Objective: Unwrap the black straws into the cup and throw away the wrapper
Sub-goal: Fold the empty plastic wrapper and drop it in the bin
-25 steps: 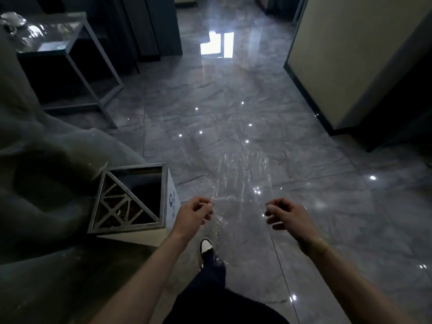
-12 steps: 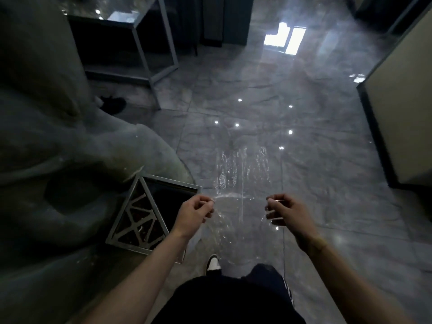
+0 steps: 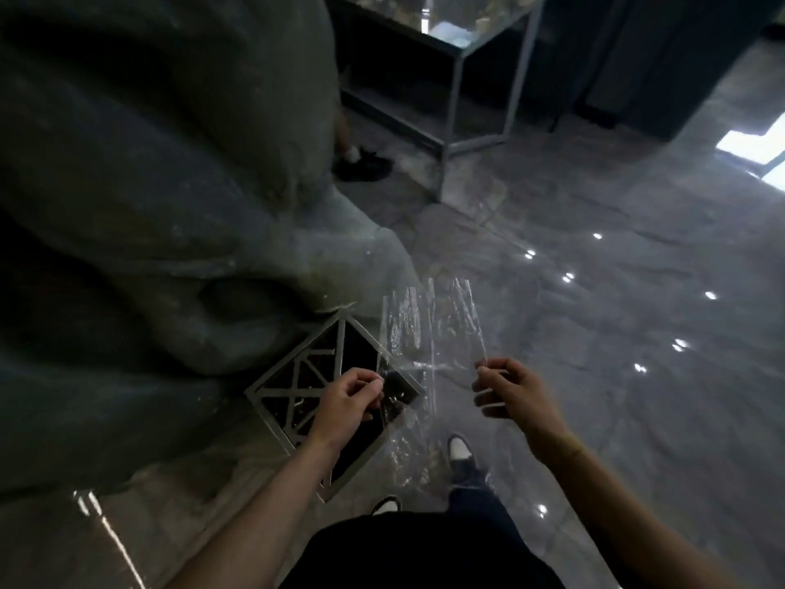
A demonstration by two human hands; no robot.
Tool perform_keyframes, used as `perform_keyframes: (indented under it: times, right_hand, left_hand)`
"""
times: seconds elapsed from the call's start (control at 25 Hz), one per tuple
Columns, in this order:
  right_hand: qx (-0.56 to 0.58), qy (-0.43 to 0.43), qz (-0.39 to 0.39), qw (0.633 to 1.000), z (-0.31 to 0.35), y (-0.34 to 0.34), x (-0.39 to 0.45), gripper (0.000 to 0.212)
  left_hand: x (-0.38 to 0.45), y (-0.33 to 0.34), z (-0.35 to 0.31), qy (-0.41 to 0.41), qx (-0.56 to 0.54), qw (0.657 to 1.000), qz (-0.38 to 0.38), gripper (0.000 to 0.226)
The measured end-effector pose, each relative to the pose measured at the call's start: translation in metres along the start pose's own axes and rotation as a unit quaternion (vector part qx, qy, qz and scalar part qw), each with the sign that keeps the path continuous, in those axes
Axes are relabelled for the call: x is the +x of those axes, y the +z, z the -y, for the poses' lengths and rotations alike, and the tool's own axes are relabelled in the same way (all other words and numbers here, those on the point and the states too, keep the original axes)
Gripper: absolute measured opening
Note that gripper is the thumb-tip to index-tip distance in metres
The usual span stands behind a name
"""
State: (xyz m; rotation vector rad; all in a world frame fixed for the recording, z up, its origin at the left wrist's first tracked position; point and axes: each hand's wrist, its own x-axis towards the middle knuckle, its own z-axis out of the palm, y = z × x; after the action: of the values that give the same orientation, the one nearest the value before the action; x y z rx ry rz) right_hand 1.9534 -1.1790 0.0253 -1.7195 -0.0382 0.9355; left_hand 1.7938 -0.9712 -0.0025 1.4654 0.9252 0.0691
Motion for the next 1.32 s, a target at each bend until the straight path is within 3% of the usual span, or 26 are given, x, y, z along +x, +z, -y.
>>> perform_keyframes:
  times: [0.24, 0.52, 0.88, 1.08, 1.2, 1.32]
  right_hand:
    - [-0.067, 0.003, 0.146, 0.987, 0.043, 0.012, 0.056, 0.013]
    - [-0.185, 0.042, 0.29, 0.938, 0.044, 0.068, 0.082, 0.013]
    - [-0.304, 0.101, 0.294, 0.901, 0.018, 0.067, 0.09, 0.015]
    - [-0.28, 0.15, 0.297, 0.9, 0.02, 0.056, 0.088, 0.023]
    - [-0.285, 0.161, 0.35, 0.878, 0.032, 0.038, 0.09, 0.031]
    - [-0.253, 0.119, 0.421, 0.863, 0.047, 0.02, 0.09, 0.042]
  left_hand:
    - [-0.018, 0.002, 0.006, -0.057, -0.093, 0.983, -0.147, 0.016]
    - [-0.063, 0.003, 0.039, -0.131, -0.187, 0.924, -0.307, 0.007]
    - [-0.082, 0.042, 0.068, -0.231, -0.325, 0.864, -0.309, 0.017]
    - [-0.063, 0.052, 0.072, -0.266, -0.369, 0.834, -0.313, 0.012]
    - [-0.044, 0.051, 0.073, -0.278, -0.405, 0.809, -0.323, 0.014]
    - [-0.027, 0.045, 0.077, -0.297, -0.442, 0.78, -0.328, 0.014]
